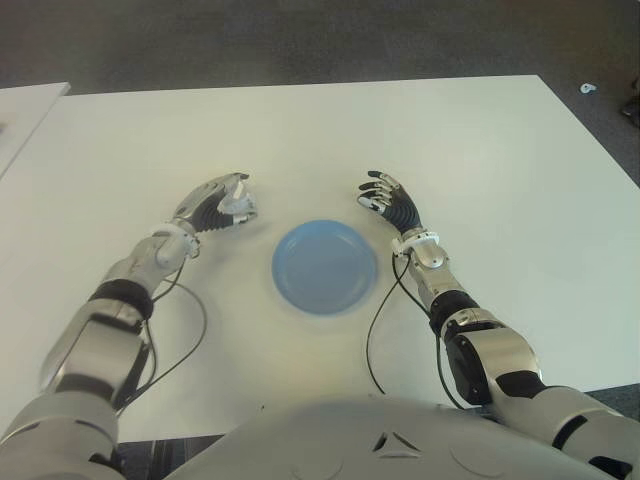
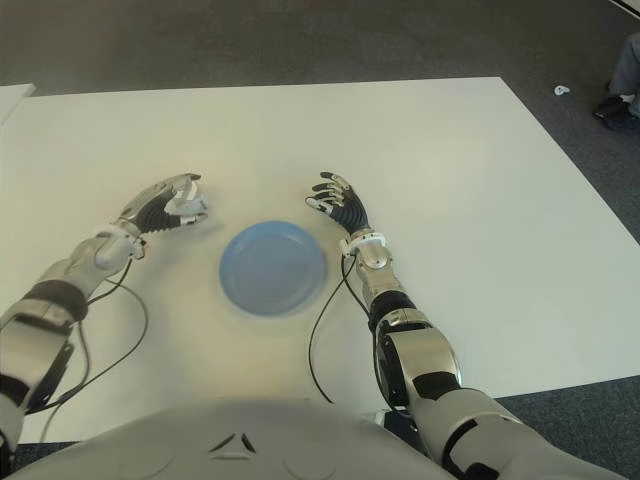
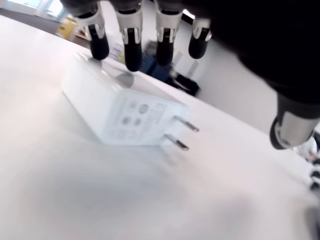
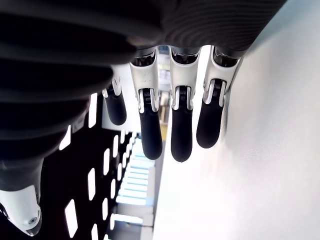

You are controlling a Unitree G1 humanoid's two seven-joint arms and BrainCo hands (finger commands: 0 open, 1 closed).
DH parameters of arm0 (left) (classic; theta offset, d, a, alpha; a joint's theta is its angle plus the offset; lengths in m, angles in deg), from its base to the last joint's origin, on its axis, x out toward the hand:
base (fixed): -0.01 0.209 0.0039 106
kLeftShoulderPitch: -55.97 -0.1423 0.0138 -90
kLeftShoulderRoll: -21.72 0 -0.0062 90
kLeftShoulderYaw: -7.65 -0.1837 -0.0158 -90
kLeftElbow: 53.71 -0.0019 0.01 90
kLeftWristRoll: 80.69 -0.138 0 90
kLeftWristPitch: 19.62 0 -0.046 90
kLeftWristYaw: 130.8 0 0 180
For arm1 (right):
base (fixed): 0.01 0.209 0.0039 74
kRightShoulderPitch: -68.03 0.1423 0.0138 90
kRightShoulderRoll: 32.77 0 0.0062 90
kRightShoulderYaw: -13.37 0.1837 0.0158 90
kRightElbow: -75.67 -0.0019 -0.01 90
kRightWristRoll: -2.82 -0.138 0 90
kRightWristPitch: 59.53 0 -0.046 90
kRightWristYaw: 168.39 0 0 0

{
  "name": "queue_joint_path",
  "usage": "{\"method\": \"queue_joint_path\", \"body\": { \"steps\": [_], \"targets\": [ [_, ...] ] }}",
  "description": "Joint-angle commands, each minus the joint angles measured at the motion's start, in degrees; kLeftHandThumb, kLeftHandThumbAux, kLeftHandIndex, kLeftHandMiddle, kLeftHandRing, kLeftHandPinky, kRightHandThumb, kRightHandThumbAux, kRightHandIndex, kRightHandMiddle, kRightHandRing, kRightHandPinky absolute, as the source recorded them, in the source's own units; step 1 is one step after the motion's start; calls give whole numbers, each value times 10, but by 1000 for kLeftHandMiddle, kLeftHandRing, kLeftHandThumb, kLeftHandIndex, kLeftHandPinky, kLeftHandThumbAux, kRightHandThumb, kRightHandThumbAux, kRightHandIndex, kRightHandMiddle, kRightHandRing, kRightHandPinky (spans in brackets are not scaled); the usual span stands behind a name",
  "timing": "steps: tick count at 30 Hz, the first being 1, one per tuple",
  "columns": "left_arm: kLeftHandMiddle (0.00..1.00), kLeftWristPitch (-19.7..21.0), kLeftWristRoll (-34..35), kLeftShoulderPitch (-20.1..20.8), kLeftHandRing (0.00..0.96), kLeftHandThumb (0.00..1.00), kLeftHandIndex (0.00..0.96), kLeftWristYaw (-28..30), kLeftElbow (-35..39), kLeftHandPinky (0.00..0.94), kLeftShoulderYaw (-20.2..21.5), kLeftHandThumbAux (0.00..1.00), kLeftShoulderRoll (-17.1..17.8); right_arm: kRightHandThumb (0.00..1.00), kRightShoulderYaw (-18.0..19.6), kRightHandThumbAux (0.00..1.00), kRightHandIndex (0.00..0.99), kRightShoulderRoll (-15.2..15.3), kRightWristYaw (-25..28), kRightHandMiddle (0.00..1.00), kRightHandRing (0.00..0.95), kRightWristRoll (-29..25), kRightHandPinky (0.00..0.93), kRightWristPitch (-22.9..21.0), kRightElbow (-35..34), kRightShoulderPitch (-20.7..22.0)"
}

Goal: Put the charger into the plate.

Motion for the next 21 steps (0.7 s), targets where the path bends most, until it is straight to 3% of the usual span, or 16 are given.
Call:
{"method": "queue_joint_path", "body": {
  "steps": [1, 9, 21],
  "targets": [
    [48, 17, -6, -48, 78, 142, 0, 53, 73, 128, -5, 431, 24, 0, -12, 610, 166, -8, 4, 353, 348, 17, 321, -64, 39, -57],
    [47, 34, 0, -85, 89, 143, 0, 86, 168, 163, 14, 413, 55, 0, -18, 604, 153, -8, -1, 349, 342, 20, 308, -72, 42, -52],
    [65, 16, -9, -123, 106, 163, 0, 77, 206, 162, 32, 421, 60, 0, -18, 609, 147, -9, -5, 350, 340, 24, 301, -72, 45, -47]
  ]
}}
